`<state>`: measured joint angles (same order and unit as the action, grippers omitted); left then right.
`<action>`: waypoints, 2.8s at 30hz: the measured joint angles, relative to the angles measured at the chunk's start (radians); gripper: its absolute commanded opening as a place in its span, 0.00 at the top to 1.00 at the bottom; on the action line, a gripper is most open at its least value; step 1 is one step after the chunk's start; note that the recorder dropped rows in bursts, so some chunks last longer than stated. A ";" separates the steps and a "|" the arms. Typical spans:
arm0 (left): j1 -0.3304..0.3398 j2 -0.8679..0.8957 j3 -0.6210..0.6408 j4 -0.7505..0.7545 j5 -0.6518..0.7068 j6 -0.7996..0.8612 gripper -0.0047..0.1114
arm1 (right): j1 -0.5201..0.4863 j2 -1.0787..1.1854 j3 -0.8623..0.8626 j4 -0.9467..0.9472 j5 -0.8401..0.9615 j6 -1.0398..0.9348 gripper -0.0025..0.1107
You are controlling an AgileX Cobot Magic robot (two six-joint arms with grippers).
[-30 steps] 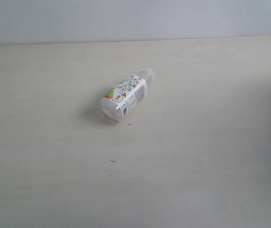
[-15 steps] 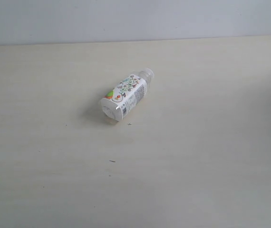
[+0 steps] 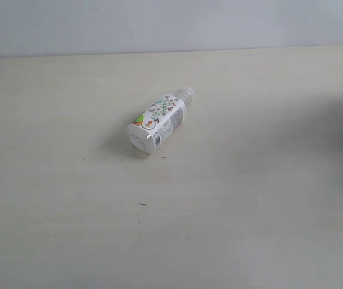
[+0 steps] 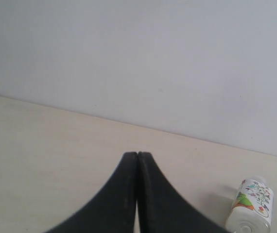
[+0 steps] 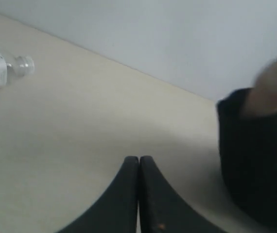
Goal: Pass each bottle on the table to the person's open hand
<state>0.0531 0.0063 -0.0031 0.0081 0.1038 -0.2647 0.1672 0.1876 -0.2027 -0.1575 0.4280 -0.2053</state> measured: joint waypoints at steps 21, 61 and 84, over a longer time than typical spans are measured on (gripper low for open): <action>0.000 0.000 0.000 0.000 0.000 0.000 0.94 | 0.000 0.000 0.055 -0.004 0.003 0.000 0.98; 0.000 -0.002 0.004 -0.046 -0.732 -0.294 0.94 | 0.000 0.000 0.055 -0.002 0.003 0.000 0.98; 0.000 0.893 -0.660 0.980 -0.622 -0.741 0.96 | 0.000 0.000 0.055 0.025 0.005 0.000 0.98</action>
<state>0.0531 0.8998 -0.6633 0.9885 -0.5183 -1.0059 0.1672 0.1876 -0.1476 -0.1320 0.4330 -0.2053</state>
